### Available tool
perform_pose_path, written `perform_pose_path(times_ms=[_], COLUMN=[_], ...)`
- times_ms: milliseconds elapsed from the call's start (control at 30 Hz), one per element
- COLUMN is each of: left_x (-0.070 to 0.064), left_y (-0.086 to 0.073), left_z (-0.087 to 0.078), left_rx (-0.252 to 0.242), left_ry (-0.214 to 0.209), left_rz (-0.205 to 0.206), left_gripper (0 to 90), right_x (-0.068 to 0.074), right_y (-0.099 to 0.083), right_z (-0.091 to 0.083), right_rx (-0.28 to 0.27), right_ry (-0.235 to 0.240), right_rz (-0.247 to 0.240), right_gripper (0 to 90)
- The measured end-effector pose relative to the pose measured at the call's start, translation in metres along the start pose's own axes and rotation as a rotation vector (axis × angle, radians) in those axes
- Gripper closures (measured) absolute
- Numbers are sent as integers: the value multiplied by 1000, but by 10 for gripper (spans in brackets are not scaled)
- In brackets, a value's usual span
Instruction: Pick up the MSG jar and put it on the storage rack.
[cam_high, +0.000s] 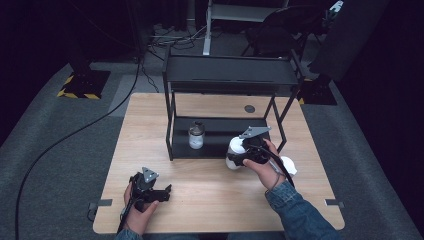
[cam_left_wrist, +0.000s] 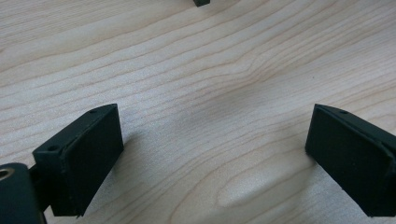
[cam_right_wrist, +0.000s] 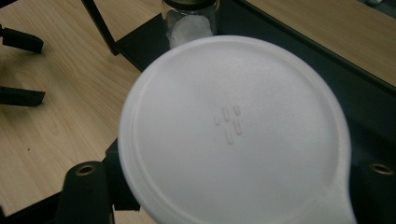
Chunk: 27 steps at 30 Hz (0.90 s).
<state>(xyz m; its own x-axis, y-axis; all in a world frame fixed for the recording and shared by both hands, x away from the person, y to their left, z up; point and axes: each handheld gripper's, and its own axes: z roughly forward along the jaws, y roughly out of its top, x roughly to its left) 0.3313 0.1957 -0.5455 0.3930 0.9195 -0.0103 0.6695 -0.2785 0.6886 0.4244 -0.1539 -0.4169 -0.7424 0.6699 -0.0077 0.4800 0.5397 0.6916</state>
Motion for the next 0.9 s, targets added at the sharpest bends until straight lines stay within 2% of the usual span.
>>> perform_pose_path(times_ms=[900], left_x=[0], left_y=[0], left_z=[0], left_rx=[1], left_ry=[0], left_rz=[-1], left_gripper=[39], right_x=[-7], right_y=[25], right_z=[-1], right_rx=[-5], right_ry=[-12], right_rz=[0], right_gripper=[308])
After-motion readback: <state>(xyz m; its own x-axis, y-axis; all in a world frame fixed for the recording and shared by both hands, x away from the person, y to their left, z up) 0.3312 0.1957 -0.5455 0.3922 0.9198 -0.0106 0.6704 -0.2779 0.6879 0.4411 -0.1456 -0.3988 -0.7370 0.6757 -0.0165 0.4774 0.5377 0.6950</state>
